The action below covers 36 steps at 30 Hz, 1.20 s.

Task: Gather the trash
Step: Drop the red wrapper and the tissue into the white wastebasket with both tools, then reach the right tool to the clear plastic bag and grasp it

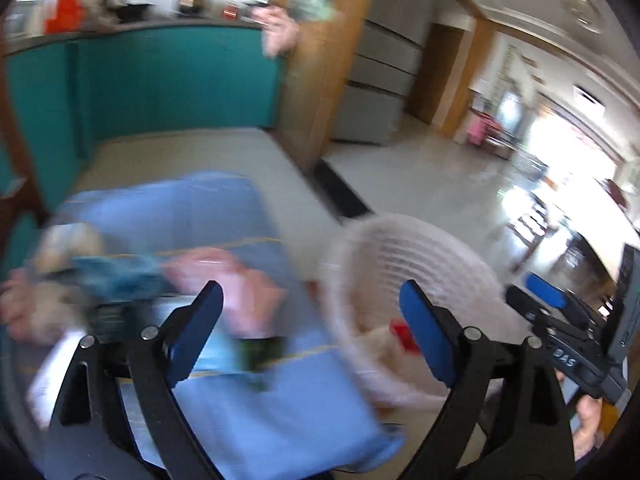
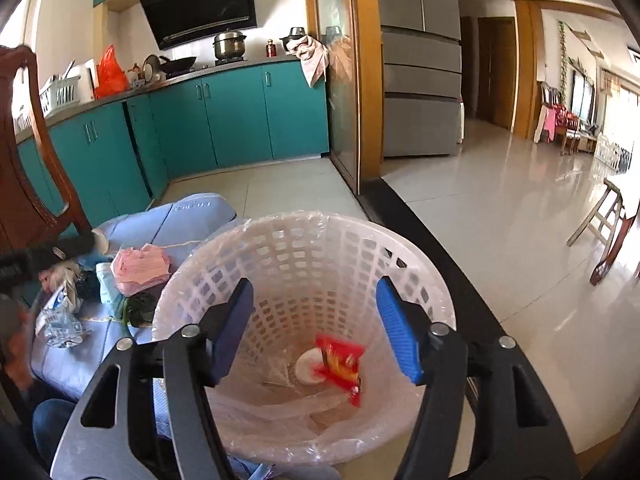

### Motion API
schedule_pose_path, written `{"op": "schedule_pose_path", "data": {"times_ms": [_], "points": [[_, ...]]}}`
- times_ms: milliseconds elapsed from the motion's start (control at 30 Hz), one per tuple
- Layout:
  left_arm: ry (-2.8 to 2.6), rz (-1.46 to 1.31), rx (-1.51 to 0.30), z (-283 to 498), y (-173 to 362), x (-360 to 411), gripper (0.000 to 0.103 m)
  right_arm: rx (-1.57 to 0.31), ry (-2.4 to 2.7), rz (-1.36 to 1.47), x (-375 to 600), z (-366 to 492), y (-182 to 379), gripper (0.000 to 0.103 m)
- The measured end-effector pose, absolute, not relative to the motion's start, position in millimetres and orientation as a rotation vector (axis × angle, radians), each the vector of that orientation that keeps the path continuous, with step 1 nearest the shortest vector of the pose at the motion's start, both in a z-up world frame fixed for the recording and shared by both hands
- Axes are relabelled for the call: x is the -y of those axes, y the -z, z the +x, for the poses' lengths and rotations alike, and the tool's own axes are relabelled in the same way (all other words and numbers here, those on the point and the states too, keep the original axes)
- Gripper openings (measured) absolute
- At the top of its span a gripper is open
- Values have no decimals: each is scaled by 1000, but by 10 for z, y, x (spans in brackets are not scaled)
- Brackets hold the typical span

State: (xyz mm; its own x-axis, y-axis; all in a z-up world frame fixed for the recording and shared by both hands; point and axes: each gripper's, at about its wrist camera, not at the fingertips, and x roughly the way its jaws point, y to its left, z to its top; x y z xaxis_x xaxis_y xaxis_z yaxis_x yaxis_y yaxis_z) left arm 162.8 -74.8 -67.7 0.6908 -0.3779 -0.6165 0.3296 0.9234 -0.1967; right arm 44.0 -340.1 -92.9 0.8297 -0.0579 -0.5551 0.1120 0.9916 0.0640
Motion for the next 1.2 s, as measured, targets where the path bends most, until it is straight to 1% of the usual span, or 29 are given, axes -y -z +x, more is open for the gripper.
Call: {"op": "schedule_pose_path", "data": {"times_ms": [133,200,400,433,500,533,567,633,767,900,933,1067,1100,1133,1200], "points": [[246,-46,-695,1579,616,303,91,-594,53,120,3294,516,932,66],[147,6,-696,1520,624,40,91,-588,15,136,3167,521,895,69],[-16,8,-694,1243,512,-543,91,-628,-252,117,2303,623,984,70],[-26,12,-694,1204,500,-585,92,-650,-331,120,2064,670,1044,71],[-44,21,-693,1129,467,-603,92,-677,-453,108,1698,736,1138,81],[-51,23,-694,1103,458,-640,92,-686,-484,93,1563,761,1170,83],[-54,17,-693,1074,436,-679,92,-705,-521,69,1365,805,1232,84],[-43,-16,-684,1008,379,-769,93,-760,-593,54,1050,918,1354,85],[-50,-68,-647,906,290,-971,96,-838,-654,43,677,1086,1480,88],[-60,-84,-651,889,301,-1073,96,-850,-660,17,453,1156,1494,99],[-60,-88,-655,902,316,-1082,96,-857,-654,0,381,1184,1499,100],[-49,-105,-676,928,386,-1101,96,-877,-608,-110,237,1219,1620,100],[-48,-104,-678,929,393,-1097,96,-878,-607,-125,231,1207,1654,96],[-47,-100,-680,931,403,-1092,96,-880,-610,-136,220,1191,1676,84],[-46,-94,-688,948,430,-1083,96,-887,-613,-154,223,1144,1712,74]]}}
